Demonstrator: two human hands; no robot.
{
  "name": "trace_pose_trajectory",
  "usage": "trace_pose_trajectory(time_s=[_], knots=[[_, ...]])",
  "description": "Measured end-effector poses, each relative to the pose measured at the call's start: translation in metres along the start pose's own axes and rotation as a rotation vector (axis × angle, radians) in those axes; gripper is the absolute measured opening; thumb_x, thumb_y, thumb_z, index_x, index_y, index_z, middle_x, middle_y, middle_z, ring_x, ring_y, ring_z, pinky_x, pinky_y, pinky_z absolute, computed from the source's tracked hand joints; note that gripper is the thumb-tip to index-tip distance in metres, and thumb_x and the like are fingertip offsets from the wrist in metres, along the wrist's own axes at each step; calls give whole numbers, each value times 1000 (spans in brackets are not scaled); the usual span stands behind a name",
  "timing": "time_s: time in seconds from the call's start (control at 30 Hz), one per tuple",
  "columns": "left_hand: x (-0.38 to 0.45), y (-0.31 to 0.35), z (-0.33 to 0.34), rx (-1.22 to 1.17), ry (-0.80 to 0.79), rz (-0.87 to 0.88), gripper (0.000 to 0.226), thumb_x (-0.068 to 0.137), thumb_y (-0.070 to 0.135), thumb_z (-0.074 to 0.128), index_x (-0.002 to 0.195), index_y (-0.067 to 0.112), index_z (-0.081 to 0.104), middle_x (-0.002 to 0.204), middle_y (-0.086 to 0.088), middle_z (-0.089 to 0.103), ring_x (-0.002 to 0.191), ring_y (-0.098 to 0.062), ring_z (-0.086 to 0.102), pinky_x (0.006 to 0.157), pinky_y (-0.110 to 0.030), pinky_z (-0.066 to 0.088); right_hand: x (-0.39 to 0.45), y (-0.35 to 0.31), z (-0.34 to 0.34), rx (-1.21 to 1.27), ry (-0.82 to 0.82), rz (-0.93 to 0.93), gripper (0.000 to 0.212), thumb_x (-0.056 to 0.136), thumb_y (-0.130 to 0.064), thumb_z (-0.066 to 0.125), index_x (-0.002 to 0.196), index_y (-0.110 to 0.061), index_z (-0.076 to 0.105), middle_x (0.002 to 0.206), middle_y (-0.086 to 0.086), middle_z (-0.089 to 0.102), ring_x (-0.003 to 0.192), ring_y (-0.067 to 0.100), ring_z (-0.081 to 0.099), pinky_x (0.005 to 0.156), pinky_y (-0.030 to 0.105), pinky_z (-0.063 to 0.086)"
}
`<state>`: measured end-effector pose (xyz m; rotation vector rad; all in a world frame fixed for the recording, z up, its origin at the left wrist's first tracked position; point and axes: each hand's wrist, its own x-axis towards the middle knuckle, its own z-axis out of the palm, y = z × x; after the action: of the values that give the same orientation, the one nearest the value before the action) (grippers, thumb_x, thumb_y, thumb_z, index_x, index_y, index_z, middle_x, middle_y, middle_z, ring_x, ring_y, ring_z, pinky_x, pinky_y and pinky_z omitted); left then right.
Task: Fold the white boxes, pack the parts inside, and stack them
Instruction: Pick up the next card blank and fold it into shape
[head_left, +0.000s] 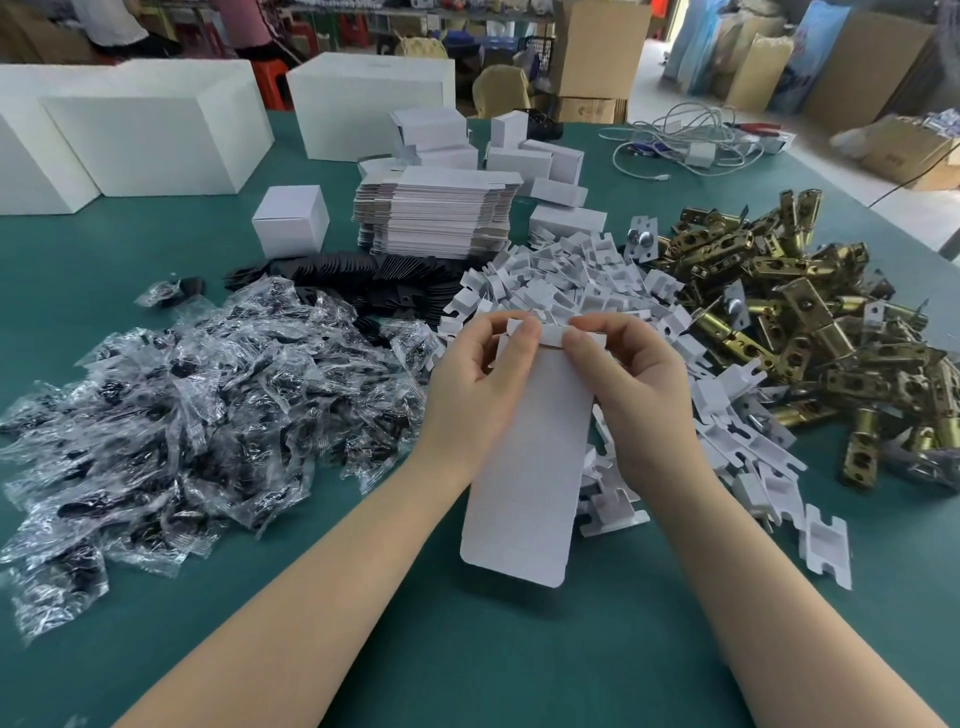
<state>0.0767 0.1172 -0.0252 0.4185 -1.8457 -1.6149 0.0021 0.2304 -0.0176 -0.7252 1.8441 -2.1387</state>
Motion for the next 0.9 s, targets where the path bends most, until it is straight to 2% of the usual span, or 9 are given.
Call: trace_pose_trajectory(time_s=[0.13,0.27,0.37,0.47,0.53,0.6,0.63,0.73,0.9], knots=[[-1,0,0,25,-18,91,26,95,41,53,110,23,64,61,26,55,54,4,48,52,-8,33,2,-1,-1,76,17,77,5,79,-33,71,83,-31,72,83,-1,62,75,16,53,65,31,45],[-3,2,0,55,-40,151,22,97,36,53,115,27,62,74,28,60,61,7,53,55,-7,35,2,-4,-1,89,25,86,2,79,-31,72,80,-31,73,83,1,63,74,15,56,62,28,48],[-3,2,0,86,-27,192,20,97,36,53,115,34,59,86,27,63,62,2,53,57,-10,38,1,-5,-2,48,27,31,4,81,-30,72,80,-34,72,81,-3,63,69,10,54,59,24,45],[-5,2,0,101,0,240,20,99,35,51,118,33,57,76,24,60,56,0,50,53,-12,36,-2,-7,0,-11,33,-80,9,84,-29,72,82,-37,71,79,-12,66,66,7,56,61,24,46],[-5,4,0,118,15,296,18,100,37,50,117,40,54,74,17,60,56,-4,49,48,-23,39,-4,-8,2,-43,57,-169,12,88,-24,73,85,-35,70,80,-15,67,66,7,57,59,22,46],[-6,8,1,130,27,353,18,99,40,49,115,46,54,84,7,62,63,-15,54,55,-38,46,-7,-9,4,-62,91,-247,13,89,-22,72,88,-34,68,80,-15,66,65,11,56,56,26,45],[-7,10,1,123,34,373,19,99,40,49,115,47,55,90,9,64,69,-16,57,59,-37,49,-8,-10,4,-77,109,-293,12,89,-22,72,89,-34,68,80,-15,66,64,11,56,56,27,45],[-9,11,4,64,55,350,23,98,42,50,120,48,55,91,19,61,76,0,57,67,-12,45,-9,-11,3,-179,149,-461,13,89,-22,70,95,-32,65,84,-15,64,66,5,54,62,17,42],[-12,10,8,-118,82,303,25,100,25,52,122,36,56,79,22,57,75,3,53,75,-11,42,-12,-11,7,-248,154,-577,15,90,-19,67,98,-32,62,90,-15,64,76,7,58,68,20,45]])
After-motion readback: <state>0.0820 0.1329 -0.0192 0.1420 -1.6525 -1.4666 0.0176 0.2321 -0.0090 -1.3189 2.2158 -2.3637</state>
